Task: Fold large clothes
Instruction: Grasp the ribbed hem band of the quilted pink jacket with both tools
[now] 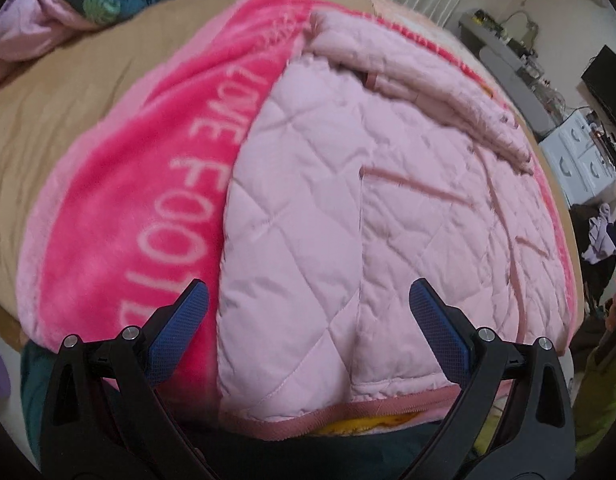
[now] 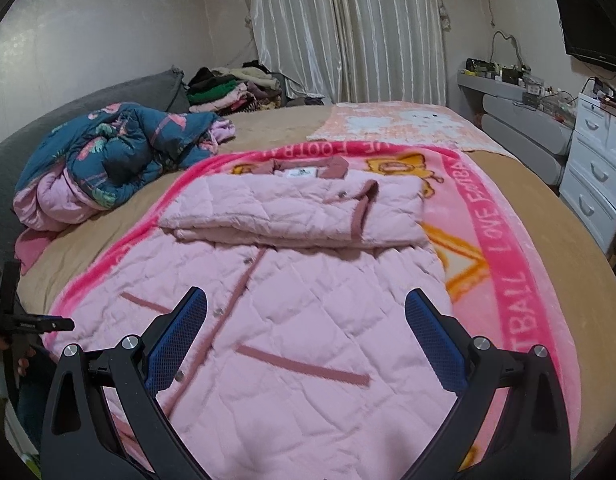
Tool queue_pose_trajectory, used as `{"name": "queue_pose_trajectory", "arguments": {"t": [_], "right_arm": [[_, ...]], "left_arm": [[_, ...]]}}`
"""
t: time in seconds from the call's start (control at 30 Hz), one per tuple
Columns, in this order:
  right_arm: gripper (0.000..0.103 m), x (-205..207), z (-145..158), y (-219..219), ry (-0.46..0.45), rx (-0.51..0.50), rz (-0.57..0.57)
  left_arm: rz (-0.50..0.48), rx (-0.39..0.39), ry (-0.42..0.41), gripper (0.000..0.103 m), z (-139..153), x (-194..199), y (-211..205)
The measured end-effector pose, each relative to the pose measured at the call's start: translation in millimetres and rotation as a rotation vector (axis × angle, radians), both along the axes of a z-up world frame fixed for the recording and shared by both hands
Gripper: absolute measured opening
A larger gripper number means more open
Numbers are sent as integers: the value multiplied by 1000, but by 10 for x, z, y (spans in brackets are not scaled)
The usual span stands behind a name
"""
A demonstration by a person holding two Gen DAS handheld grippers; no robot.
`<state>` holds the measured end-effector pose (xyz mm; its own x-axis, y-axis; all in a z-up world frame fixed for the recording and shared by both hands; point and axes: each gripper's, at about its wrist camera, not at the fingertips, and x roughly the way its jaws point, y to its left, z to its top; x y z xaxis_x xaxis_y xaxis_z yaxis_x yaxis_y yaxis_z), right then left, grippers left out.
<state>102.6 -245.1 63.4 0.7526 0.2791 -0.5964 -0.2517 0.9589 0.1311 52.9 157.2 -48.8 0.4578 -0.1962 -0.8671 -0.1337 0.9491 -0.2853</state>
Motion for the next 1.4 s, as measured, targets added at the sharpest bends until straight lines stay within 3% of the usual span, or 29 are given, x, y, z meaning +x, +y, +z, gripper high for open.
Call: {"name": "queue_pose_trajectory", "arguments": {"t": [0.33,0.63,0.7,0.8,0.87,0.97,1.07,1.17,1.2,1.27,1.3,1.33,1.4], "right_arm": [[99,-165,-323,-392,96,-36,-49],[99,-358,-804,-634,308,-79,7],[99,-400,-944,-679,365,-60,12],[99,-488,-1109,-756,428,-31,3],[99,-530,-1195,-805,458,-8,-7],[99,-585,-1284,-855,491,18,-12],[99,-606,-1370,-892,520,69,-8],[99,-620,-1453,-932,533,119,-16],[97,-631,-1465,-932,528,125,-19],[82,-655,-1460,-896,520,124,-1],[66,-656,-1459,-882,522,139,13],[63,-662,-1452,-867,524,158,29],[42,-671,-1400,-826,509,164,53]], "left_arm": [[-2,-28,203,94,-384,161,-43],[-4,-18,218,93,-490,225,-165],[-13,-24,203,86,-467,198,-176],[-32,-24,172,67,-417,152,-210],[-35,-24,145,48,-372,115,-201],[-30,-55,109,28,-314,76,-144],[-24,-78,72,17,-244,26,-97],[-22,-94,41,15,-187,11,-85],[-20,-99,28,14,-165,1,-80],[-20,-106,7,13,-131,-4,-79],[-20,-106,1,13,-128,19,-107],[-20,-109,-7,13,-115,26,-118],[-17,-114,-26,12,-83,26,-119]]}}
